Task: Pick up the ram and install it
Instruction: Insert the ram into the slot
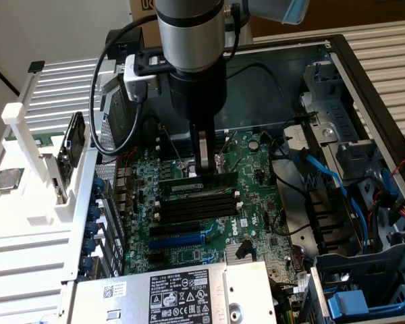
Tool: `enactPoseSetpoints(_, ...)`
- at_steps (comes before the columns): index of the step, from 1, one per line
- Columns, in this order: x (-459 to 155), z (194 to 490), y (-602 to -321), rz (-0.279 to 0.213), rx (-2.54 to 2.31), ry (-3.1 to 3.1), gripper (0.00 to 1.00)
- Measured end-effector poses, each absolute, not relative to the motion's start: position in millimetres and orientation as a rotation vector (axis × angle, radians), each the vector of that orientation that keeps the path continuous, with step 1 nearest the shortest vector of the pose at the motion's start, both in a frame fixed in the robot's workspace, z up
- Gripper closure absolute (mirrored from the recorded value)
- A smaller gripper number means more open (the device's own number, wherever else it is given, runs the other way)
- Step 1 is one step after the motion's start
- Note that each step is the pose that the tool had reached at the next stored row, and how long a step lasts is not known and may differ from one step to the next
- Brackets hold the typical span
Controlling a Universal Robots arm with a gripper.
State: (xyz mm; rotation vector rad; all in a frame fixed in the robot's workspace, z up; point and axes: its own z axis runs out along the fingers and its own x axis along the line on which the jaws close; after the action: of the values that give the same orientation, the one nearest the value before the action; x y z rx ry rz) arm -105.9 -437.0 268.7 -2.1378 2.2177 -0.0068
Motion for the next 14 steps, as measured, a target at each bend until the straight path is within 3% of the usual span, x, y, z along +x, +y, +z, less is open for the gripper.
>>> enactPoseSetpoints(14, -105.9, 264.1, -438.5, -0.006, -2.162, 2.195, 0.88)
